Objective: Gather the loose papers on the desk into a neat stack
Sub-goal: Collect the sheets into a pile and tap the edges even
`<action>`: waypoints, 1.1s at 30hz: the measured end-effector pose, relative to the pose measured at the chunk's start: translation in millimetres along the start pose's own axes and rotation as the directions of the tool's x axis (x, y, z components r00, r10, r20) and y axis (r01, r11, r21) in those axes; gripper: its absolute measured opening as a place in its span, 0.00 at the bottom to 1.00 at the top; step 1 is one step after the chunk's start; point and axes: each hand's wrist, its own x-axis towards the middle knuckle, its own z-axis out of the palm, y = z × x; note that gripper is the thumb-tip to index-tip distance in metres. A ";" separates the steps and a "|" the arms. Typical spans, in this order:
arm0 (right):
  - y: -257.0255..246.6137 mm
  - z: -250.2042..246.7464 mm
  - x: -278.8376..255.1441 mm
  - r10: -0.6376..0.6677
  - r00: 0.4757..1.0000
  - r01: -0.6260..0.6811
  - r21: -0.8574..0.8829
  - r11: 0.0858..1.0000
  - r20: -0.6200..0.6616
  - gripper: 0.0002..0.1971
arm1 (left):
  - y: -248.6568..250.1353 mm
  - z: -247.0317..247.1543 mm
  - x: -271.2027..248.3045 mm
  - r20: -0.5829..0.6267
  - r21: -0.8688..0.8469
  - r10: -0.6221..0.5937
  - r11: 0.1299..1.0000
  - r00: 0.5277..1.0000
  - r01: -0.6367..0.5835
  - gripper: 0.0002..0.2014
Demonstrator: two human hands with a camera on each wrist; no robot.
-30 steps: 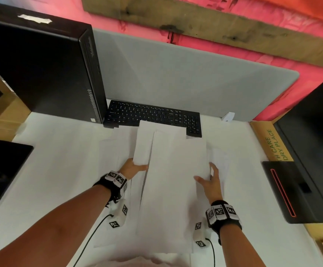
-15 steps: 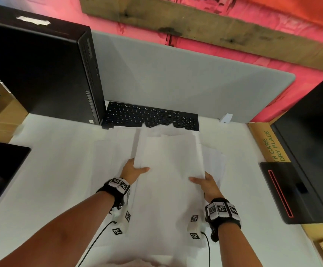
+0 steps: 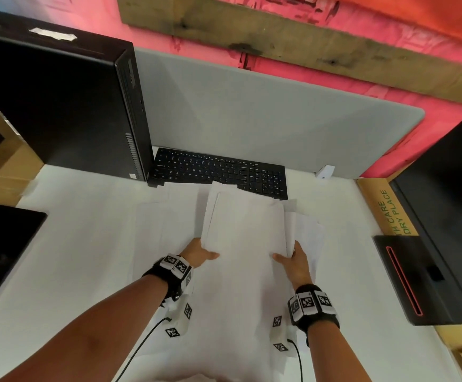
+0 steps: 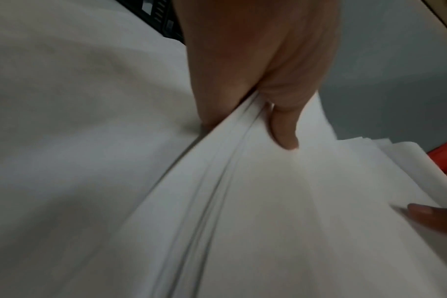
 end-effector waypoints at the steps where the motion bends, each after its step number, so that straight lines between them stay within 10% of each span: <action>1: -1.8 0.4 -1.8 -0.022 0.999 0.022 -0.014 1.000 -0.033 0.25 | 1.0 0.5 -1.1 -0.016 -0.031 0.014 0.999 1.000 -0.014 0.24; 8: -25.6 -1.0 -12.7 -0.090 0.989 0.106 0.145 0.984 -0.118 0.29 | 11.9 -12.5 -6.5 -0.023 -0.226 0.082 0.970 0.996 -0.085 0.23; 12: -61.7 -4.4 -21.3 -0.109 0.994 0.109 0.236 0.966 -0.013 0.13 | 49.7 -19.5 -15.0 0.015 -0.295 0.189 0.939 0.982 -0.176 0.23; 21: -149.2 -37.6 -28.9 -0.397 0.918 0.385 0.278 0.880 -0.015 0.18 | 151.7 -65.4 -51.7 0.070 -0.208 0.482 0.863 0.873 -0.460 0.24; 24: -151.5 -38.5 -33.6 -0.405 0.914 0.393 0.232 0.890 0.007 0.20 | 146.6 -71.0 -57.7 0.098 -0.194 0.482 0.867 0.871 -0.458 0.39; 33: -168.1 -13.8 -35.8 -0.471 0.882 0.454 0.298 0.840 -0.014 0.22 | 150.5 -65.3 -58.0 -0.033 -0.180 0.505 0.846 0.862 -0.503 0.32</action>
